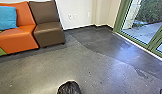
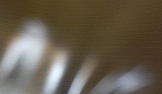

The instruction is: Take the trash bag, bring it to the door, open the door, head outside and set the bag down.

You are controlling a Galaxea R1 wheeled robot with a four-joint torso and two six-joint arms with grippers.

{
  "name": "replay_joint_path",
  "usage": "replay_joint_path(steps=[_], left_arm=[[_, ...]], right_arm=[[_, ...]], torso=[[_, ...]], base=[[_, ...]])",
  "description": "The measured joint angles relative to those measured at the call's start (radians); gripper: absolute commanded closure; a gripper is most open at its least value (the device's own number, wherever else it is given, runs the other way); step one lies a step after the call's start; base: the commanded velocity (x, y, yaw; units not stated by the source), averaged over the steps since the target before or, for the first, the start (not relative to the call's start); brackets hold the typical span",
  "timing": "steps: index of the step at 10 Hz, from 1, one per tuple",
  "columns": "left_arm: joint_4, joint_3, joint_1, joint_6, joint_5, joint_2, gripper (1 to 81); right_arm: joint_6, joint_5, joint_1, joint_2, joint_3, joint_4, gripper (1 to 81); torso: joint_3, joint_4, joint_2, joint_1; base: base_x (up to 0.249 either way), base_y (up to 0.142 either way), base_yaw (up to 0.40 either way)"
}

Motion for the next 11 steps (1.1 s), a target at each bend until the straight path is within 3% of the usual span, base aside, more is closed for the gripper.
replay_joint_path(steps=[5, 9, 11], left_arm=[[0.011, 0.0, 0.008, 0.0, -0.018, 0.0, 81.1], [0.057, -0.003, 0.034, -0.003, -0.048, 0.008, 81.1], [0.064, -0.004, 0.055, -0.003, -0.037, 0.008, 81.1]], right_arm=[[0.0, 0.0, -0.001, 0.0, -0.001, 0.0, 1.0], [0.0, 0.005, -0.017, 0.01, -0.022, -0.001, 1.0], [0.0, 0.009, -0.031, 0.019, -0.027, -0.002, 1.0]], torso=[[0.0, 0.0, 0.006, -0.003], [0.004, 0.0, 0.122, -0.077], [0.047, 0.0, 0.182, -0.113]], base=[[0.0, 0.0, 0.0], [0.0, 0.0, 0.0], [0.0, 0.0, 0.0]])
